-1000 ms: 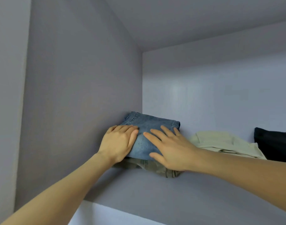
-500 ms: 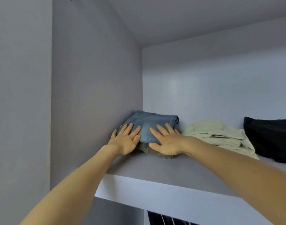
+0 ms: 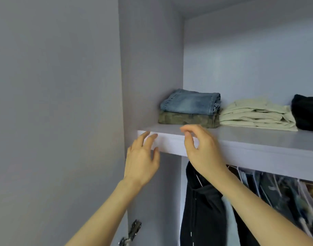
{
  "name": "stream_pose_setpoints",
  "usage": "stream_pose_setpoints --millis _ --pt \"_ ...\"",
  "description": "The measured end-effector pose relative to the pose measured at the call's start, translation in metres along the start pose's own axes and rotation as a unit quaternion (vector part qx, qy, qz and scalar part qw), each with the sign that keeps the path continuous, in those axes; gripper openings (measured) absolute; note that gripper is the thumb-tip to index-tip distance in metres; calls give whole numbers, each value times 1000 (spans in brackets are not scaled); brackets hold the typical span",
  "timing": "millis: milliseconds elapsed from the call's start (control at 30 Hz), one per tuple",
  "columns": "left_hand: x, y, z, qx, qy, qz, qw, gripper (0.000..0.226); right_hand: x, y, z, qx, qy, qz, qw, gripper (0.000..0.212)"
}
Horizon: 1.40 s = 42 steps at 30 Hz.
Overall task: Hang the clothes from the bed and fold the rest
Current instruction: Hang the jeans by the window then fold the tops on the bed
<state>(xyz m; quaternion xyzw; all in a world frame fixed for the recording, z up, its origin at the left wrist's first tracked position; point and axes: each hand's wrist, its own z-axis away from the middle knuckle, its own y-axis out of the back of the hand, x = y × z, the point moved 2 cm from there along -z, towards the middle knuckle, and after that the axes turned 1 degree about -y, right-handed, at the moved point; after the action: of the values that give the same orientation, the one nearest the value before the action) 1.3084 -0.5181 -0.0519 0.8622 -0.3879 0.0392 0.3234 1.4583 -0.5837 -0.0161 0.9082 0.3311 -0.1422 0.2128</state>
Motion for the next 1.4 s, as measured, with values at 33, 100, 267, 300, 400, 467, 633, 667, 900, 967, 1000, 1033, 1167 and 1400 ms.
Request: stream_pose_setpoints --millis 33,100,267,300,400,467,633,667,900,967,1000,1033,1167,1400 --pt "-3 6 25 2 7 6 1000 43 -6 -7 20 -2 -1 -33 999 26" --pt "-10 16 76 3 41 11 999 43 -12 -25 59 -46 -11 -84 995 25" --pt "-21 44 227 -40 190 -32 981 41 -27 -79 177 -254 -120 -170 945 21" --pt "-22 53 258 -52 220 -45 973 40 -35 -88 202 -295 -134 -175 930 21" --pt "-31 87 347 -98 310 -80 942 39 -70 -112 268 -421 -130 -185 878 20" --pt "-35 115 405 -114 362 -94 921 37 -98 -124 312 -504 -119 -198 832 20" --pt "-45 210 542 -64 543 -117 829 35 -190 -155 427 -704 -54 -216 675 25" --pt "-49 233 567 -45 578 -133 804 35 -216 -166 447 -730 -37 -220 646 26" --pt "-93 397 666 117 683 -223 685 33 -408 -269 531 -806 78 -247 533 30" --pt "-102 440 684 159 698 -239 656 32 -461 -296 545 -816 116 -239 513 30" --pt "-107 464 694 176 701 -252 643 32 -491 -309 553 -822 132 -239 500 30" --pt "-113 487 704 186 706 -263 630 31 -519 -323 561 -827 144 -242 487 30" --pt "-144 554 733 206 728 -287 588 32 -597 -371 579 -835 175 -255 455 28" --pt "-219 625 757 260 735 -310 544 31 -713 -474 605 -828 234 -286 422 24"
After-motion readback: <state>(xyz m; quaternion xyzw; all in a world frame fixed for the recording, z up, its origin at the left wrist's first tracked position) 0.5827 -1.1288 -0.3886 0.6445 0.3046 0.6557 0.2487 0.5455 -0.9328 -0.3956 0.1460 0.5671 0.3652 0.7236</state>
